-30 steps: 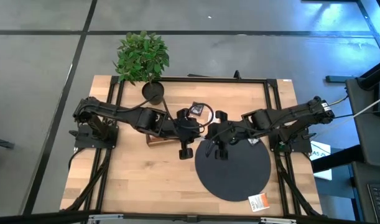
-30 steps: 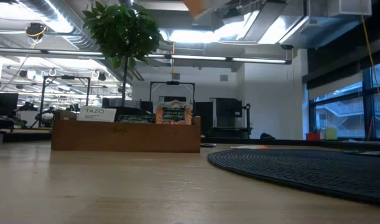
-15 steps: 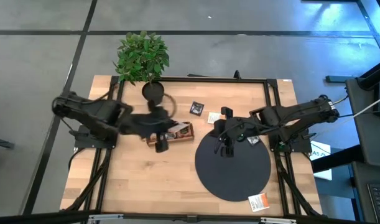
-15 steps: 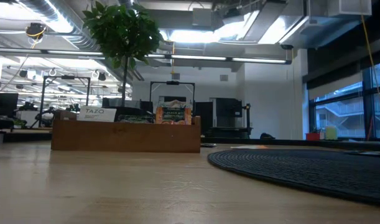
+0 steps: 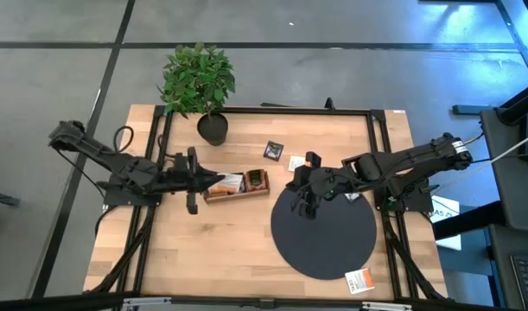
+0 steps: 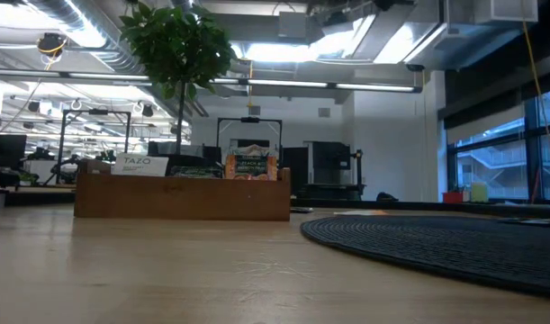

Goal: Pick & Place Tea
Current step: Put the middle white tea bag into the left section of the wooden organizer

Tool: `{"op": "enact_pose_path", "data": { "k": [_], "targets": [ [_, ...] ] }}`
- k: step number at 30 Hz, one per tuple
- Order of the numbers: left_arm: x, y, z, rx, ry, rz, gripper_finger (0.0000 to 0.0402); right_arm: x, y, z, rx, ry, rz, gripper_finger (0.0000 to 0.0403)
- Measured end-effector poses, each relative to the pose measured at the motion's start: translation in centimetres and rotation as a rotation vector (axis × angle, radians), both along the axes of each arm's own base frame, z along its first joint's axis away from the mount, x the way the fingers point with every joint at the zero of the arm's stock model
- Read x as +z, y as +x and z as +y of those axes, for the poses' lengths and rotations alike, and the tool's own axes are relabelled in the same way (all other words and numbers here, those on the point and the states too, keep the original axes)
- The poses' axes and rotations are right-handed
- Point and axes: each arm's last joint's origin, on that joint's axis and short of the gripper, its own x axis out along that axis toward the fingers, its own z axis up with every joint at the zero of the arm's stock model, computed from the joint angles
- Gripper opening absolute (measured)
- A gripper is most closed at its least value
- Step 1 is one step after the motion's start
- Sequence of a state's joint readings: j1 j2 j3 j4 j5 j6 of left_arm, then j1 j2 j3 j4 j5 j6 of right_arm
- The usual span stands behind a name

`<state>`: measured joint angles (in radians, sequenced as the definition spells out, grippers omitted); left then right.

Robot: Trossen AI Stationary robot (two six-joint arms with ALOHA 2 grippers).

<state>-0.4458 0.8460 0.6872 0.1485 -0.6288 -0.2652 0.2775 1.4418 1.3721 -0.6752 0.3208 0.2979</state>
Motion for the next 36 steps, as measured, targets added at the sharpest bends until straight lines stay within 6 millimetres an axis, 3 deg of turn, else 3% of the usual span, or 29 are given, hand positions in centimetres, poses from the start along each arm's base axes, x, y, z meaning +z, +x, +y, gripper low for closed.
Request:
{"op": "enact_pose_path", "data": {
  "k": [5, 11, 26, 36],
  "targets": [
    [-5.1, -1.2, 0.6, 0.008, -0.030, -0.076, 0.0003, -0.7, 0.5, -0.3, -0.046, 0.047, -0.039, 0.0038],
    [-9.6, -2.0, 1.5, 0.052, -0.072, -0.136, 0.0003, -1.8, 0.8, -0.4, -0.078, 0.086, -0.062, 0.0039],
    [-16.4, -4.1, 3.1, 0.203, -0.055, 0.009, 0.0002, -4.3, 0.7, -0.5, -0.149, 0.153, -0.030, 0.0039],
    [-18.1, -4.3, 3.3, 0.283, -0.085, 0.128, 0.0002, -4.3, 0.7, -0.5, -0.147, 0.153, -0.028, 0.0039]
  ]
}}
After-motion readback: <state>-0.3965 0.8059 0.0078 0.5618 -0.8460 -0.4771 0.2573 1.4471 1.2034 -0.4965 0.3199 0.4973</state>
